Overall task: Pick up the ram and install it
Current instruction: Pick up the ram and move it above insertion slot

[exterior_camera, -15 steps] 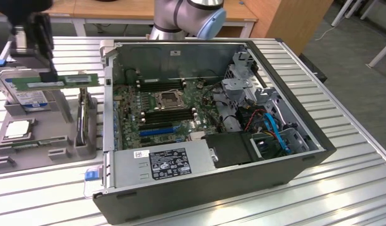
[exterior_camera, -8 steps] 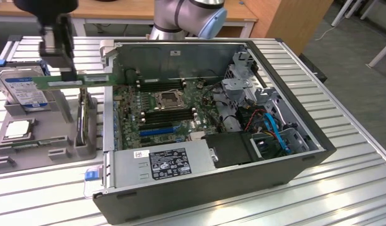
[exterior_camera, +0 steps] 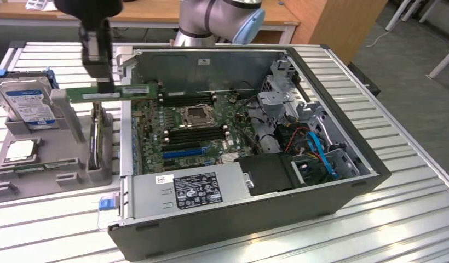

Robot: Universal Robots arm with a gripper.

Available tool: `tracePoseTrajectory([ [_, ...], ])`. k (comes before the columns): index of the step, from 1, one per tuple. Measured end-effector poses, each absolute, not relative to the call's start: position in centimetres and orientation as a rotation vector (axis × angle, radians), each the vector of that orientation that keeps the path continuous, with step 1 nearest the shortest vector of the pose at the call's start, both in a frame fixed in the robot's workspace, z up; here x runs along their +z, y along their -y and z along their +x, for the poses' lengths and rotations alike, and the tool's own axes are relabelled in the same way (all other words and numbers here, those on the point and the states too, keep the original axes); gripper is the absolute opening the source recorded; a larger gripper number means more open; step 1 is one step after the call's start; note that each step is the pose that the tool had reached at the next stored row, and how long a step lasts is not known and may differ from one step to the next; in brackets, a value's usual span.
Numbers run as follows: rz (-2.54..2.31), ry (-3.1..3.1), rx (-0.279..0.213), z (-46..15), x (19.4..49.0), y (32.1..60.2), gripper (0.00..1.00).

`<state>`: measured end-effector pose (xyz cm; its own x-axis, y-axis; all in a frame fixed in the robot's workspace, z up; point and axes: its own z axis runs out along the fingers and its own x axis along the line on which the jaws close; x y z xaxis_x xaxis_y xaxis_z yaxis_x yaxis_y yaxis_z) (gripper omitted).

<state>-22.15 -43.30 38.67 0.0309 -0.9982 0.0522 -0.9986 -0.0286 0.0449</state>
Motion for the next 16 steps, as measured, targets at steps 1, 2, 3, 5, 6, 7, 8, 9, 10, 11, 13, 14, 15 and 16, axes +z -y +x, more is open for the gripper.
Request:
tracePoseTrajectory([
  [1, 2.205, 2.14, 0.009, -21.7, 38.7, 43.3, 0.12],
  [2, 2.205, 2.14, 0.009, -21.2, 38.7, 43.3, 0.12],
  [3, 2.206, 2.139, 0.009, -20.8, 38.7, 43.3, 0.12],
  [5, 2.206, 2.138, 0.009, -19.9, 38.7, 43.3, 0.12],
  [6, 2.207, 2.138, 0.008, -19.4, 38.7, 43.3, 0.12],
  [7, 2.207, 2.137, 0.008, -19.0, 38.7, 43.3, 0.12],
  [8, 2.208, 2.136, 0.008, -18.5, 38.7, 43.3, 0.12],
  [9, 2.208, 2.135, 0.008, -18.1, 38.7, 43.3, 0.12],
  [10, 2.209, 2.134, 0.008, -17.6, 38.7, 43.3, 0.12],
  [11, 2.209, 2.134, 0.007, -17.1, 38.7, 43.3, 0.12],
  [13, 2.21, 2.132, 0.007, -16.2, 38.7, 43.3, 0.12],
  [14, 2.211, 2.131, 0.007, -15.8, 38.7, 43.3, 0.12],
  [15, 2.211, 2.131, 0.007, -15.3, 38.7, 43.3, 0.12],
  [16, 2.212, 2.13, 0.006, -14.9, 38.7, 43.3, 0.12],
])
